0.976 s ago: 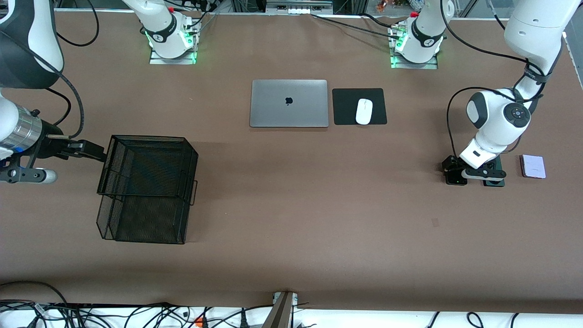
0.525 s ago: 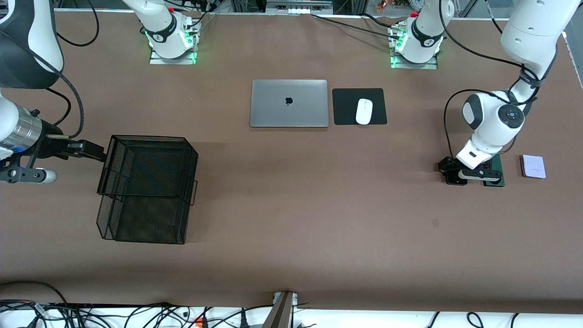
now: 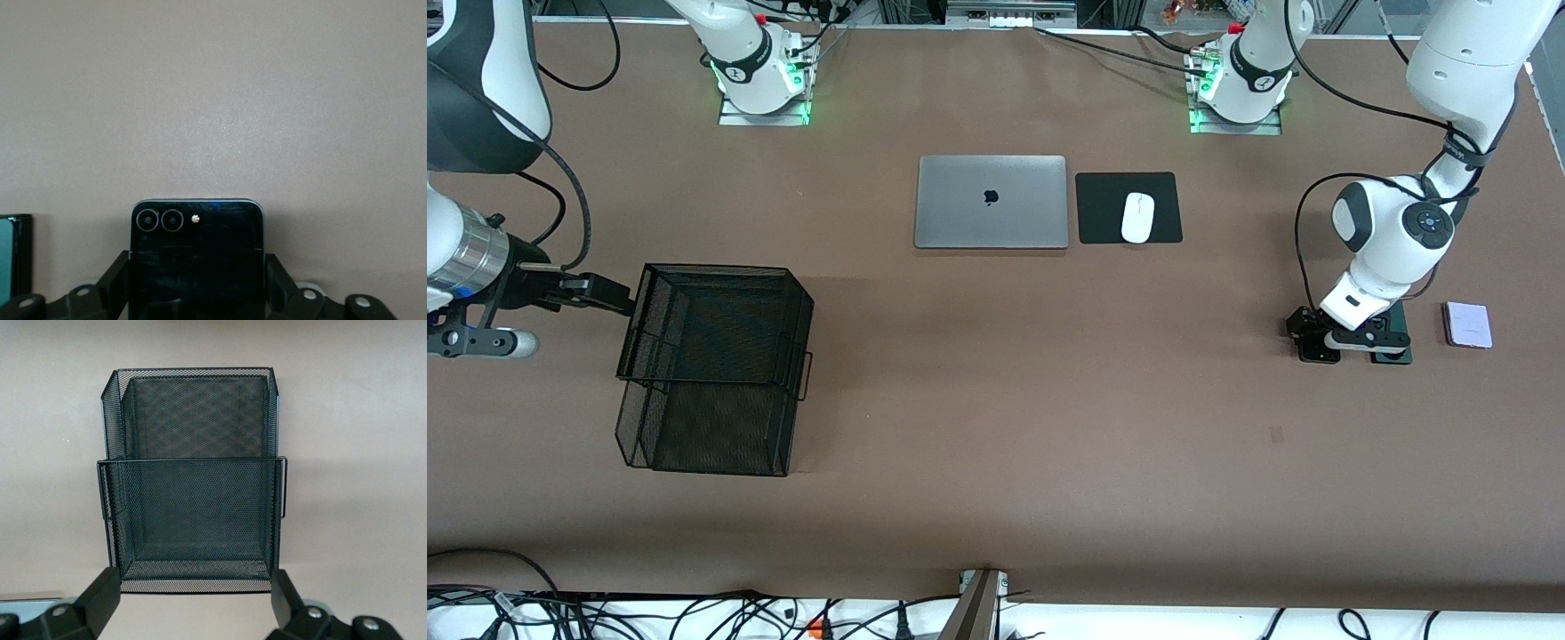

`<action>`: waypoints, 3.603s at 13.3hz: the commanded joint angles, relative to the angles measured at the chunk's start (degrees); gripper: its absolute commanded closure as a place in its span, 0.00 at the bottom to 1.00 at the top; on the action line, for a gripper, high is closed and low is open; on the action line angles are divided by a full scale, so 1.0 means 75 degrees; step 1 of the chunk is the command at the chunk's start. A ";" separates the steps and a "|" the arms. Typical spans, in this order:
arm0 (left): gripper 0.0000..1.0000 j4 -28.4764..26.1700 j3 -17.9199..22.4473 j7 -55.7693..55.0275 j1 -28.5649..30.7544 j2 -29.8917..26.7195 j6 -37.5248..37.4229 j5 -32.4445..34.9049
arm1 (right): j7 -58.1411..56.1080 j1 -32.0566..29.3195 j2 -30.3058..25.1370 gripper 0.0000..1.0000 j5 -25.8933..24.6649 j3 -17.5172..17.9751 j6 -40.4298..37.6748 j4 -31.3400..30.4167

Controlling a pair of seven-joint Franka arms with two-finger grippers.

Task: Place phones with both arms
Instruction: 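Close the left gripper on the black flip phone and lift it, then carry the flip phone with the left gripper and set it beside the laptop, then grasp the flip phone with the right gripper while the left gripper grasps the green phone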

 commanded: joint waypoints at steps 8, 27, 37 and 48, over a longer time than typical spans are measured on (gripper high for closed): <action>1.00 0.3194 -0.0614 -0.2640 -0.1326 0.0080 -0.4036 0.0081 | -0.0126 -0.0062 -0.0009 0.00 0.0141 0.0019 -0.0107 0.0068; 1.00 0.9640 0.0862 -0.8927 -0.8033 0.4709 -0.5290 0.0081 | -0.0126 -0.0086 0.0026 0.01 0.0141 0.0008 -0.0025 0.0056; 0.00 0.9293 0.1367 -0.8184 -0.7756 0.3684 -0.6305 -0.0012 | -0.0103 -0.0086 0.0073 0.01 0.0129 0.0008 -0.0095 0.0044; 0.00 0.4312 0.1343 -0.3344 -0.4299 -0.0561 -0.6568 0.0069 | 0.3588 0.3215 0.1839 0.01 0.0399 0.0371 0.2196 0.0583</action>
